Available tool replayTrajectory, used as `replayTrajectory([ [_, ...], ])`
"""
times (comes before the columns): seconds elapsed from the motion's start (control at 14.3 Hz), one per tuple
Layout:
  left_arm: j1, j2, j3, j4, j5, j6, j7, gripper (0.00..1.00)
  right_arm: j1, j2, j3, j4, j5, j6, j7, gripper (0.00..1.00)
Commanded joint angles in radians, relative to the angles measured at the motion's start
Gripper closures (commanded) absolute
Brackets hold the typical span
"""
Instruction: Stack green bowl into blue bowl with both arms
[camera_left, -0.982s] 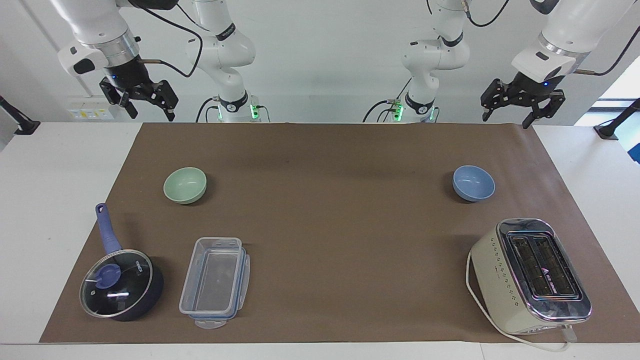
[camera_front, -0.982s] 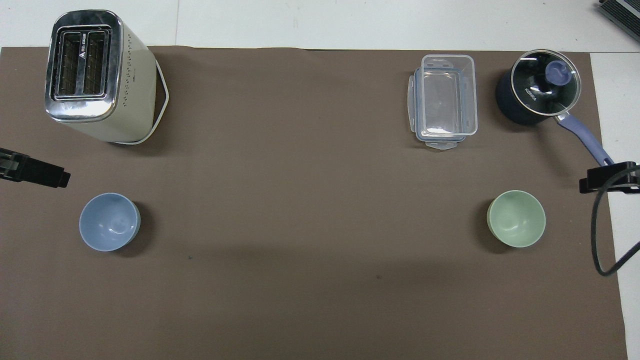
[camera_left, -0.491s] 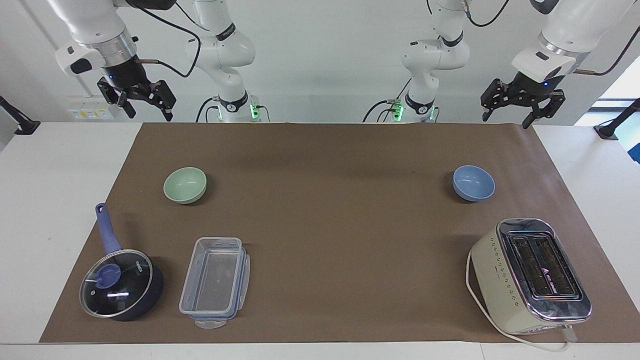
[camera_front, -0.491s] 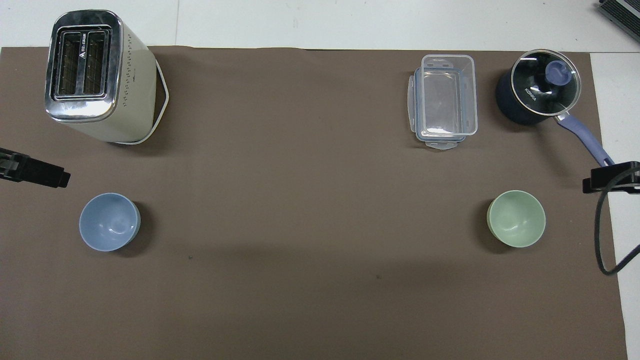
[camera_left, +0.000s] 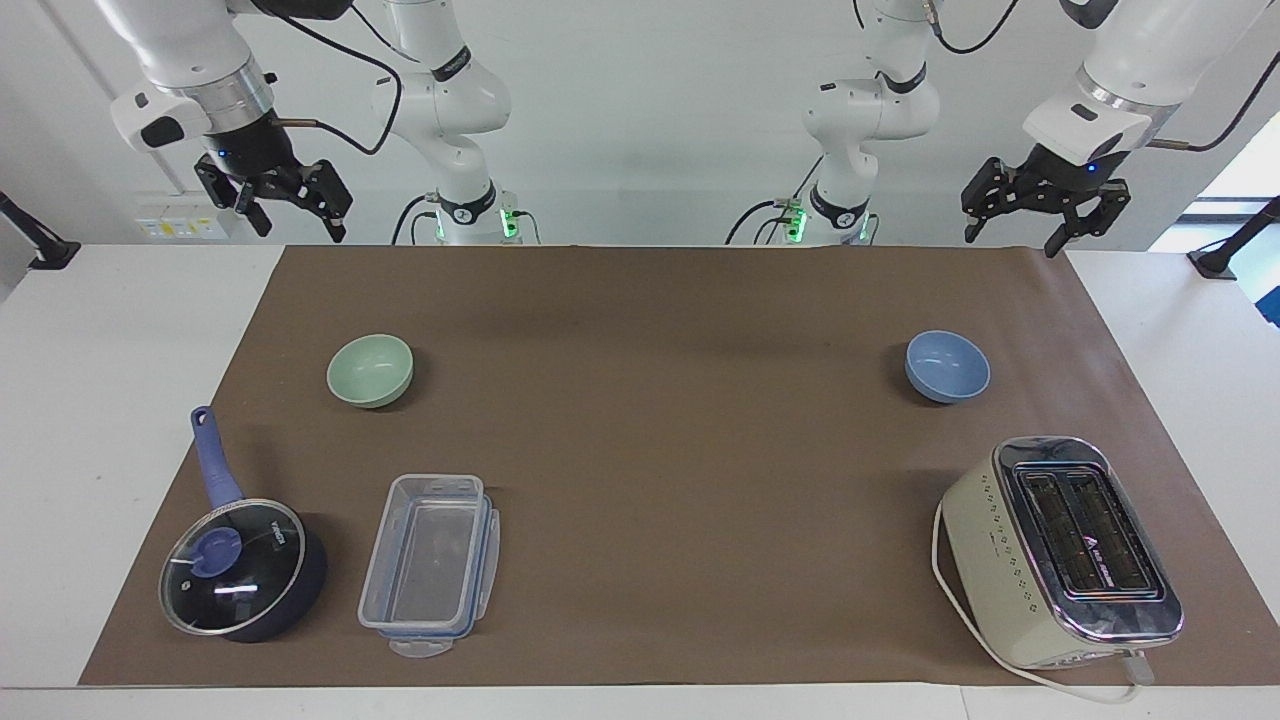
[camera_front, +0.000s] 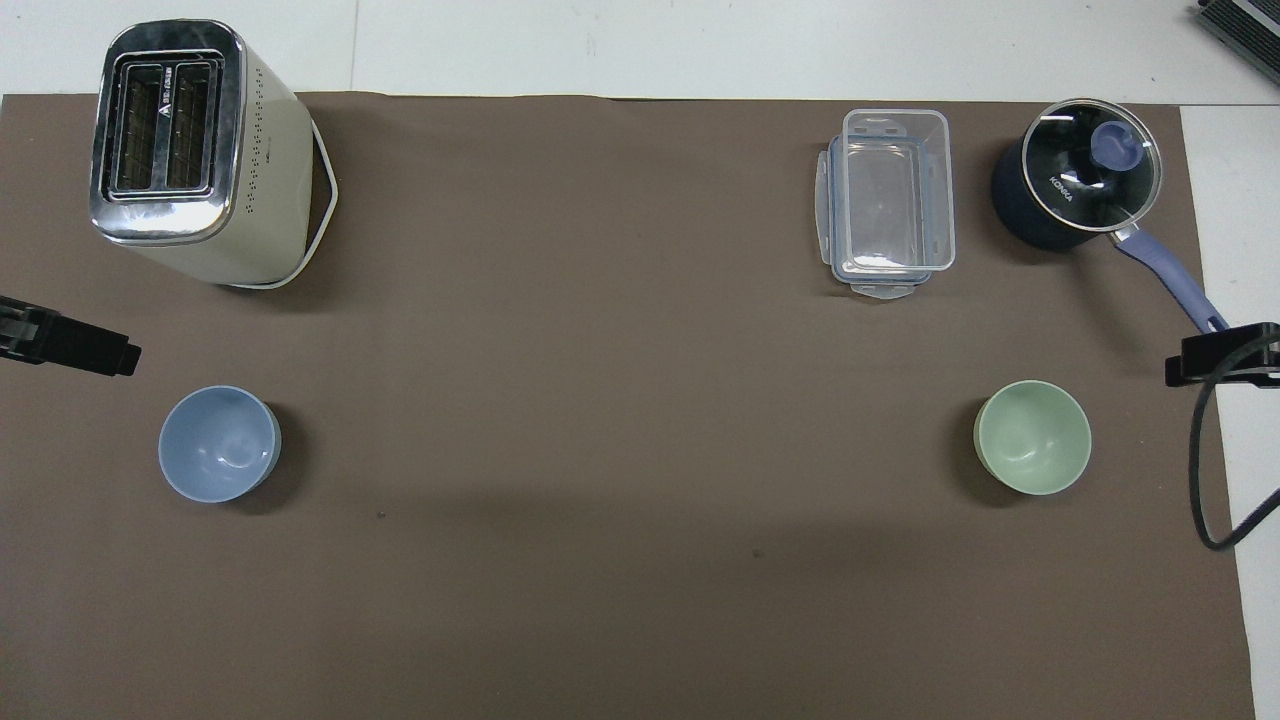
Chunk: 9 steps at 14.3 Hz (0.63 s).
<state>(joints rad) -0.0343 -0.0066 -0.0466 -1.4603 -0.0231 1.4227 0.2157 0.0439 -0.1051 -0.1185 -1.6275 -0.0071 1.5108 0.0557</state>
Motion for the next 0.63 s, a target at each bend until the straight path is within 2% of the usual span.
replayTrajectory([
  [0.0,-0.002,-0.012,0.001,-0.006,0.009,-0.011,-0.009,0.00,-0.010,-0.022,0.007,-0.023,0.012,-0.003,-0.014,0.00],
  [0.35,-0.001,-0.024,0.004,-0.026,0.009,-0.004,0.007,0.00,-0.006,-0.021,0.008,-0.023,0.012,0.006,-0.010,0.00],
  [0.56,0.014,-0.059,0.005,-0.086,0.008,-0.001,0.016,0.00,-0.006,-0.021,0.008,-0.023,0.012,0.011,-0.011,0.00],
])
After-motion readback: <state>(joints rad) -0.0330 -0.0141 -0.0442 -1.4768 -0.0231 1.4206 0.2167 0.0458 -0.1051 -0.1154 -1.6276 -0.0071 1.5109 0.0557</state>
